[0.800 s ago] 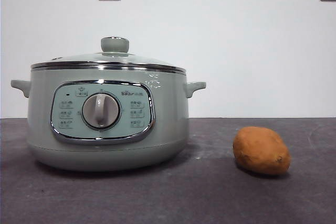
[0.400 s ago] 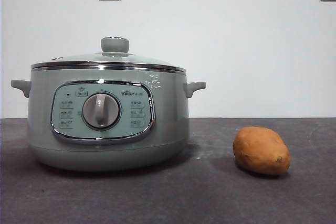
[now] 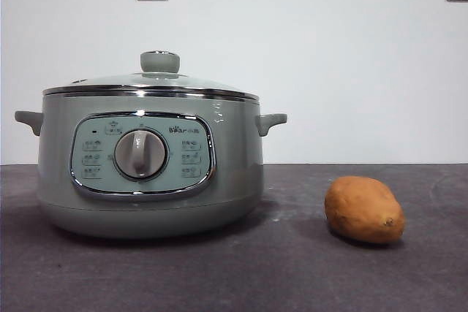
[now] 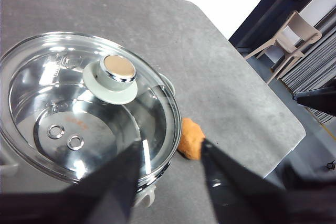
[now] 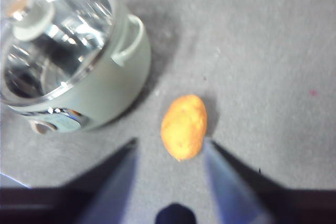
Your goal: Pick up the potato,open the lid,put the potato in the pot,close the lid
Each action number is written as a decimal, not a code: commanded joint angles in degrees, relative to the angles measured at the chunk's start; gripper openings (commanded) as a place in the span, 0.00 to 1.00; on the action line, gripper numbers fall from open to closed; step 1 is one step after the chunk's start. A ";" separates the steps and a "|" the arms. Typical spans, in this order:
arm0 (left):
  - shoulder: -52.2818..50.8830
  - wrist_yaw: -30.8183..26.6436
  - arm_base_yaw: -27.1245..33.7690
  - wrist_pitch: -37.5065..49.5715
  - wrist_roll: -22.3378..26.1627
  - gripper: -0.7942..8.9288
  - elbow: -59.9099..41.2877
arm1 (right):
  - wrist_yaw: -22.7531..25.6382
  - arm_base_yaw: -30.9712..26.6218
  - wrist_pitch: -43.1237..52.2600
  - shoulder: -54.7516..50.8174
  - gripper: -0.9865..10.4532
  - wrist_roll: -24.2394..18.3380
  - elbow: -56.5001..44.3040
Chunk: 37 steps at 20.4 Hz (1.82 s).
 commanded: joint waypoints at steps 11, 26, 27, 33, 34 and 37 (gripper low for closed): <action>0.24 -4.31 0.07 2.40 0.90 0.50 0.46 | 10.34 15.34 4.09 21.97 0.58 7.93 2.05; 0.26 -5.97 0.07 2.36 1.20 0.50 0.46 | 19.87 20.50 16.02 47.78 0.53 12.26 2.45; 0.26 -5.99 0.07 2.36 1.40 0.50 0.46 | 19.87 20.52 16.39 48.57 0.48 12.31 2.45; 0.26 -5.97 0.07 1.31 2.05 0.50 0.46 | 19.80 20.52 16.15 48.94 0.08 13.07 2.45; 0.26 -5.97 0.07 0.98 2.08 0.50 0.46 | 19.78 20.65 15.96 48.72 0.08 13.03 2.45; 0.26 -5.99 0.07 0.20 2.21 0.50 0.46 | 19.56 20.70 13.07 45.77 0.08 12.85 2.45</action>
